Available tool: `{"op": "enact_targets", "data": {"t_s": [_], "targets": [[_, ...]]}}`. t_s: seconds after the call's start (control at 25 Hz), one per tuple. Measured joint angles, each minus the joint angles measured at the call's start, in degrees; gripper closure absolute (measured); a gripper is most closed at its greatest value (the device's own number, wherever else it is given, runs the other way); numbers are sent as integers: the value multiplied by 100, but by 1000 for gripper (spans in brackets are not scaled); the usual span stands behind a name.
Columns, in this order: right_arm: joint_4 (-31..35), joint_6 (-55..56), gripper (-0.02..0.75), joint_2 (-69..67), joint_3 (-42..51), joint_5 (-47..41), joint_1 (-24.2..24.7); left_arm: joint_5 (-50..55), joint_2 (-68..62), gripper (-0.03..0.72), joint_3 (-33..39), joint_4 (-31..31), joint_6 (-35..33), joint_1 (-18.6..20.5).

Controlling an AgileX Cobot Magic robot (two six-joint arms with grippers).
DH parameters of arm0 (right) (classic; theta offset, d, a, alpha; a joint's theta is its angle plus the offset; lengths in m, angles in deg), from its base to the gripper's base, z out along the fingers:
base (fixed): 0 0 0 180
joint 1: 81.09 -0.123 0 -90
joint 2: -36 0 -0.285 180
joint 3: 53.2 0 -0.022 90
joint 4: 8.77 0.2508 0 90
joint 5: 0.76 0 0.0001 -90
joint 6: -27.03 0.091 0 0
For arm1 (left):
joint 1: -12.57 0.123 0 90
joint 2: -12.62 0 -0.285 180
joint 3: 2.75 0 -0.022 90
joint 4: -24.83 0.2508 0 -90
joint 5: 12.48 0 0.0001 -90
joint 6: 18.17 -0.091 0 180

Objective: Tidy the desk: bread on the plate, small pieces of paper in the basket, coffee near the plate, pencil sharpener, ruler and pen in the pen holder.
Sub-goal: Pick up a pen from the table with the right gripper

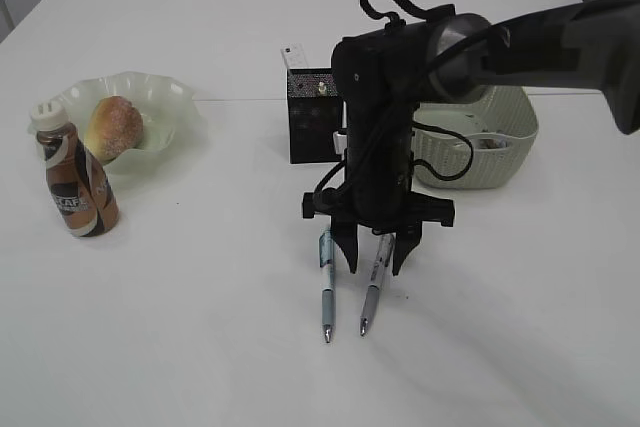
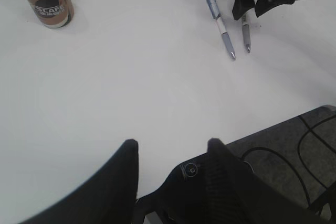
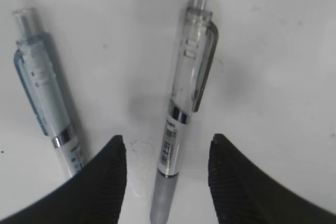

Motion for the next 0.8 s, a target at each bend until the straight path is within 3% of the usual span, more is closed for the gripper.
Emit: {"op": "enact_targets", "data": {"t_s": [0.28,0.8], "targets": [[-96,0,430,-30,0,2,0,0,0,371,0,0,0,0],[-536,0,437,-44,0,12,0,0,0,371,0,-9,0,0]]}}
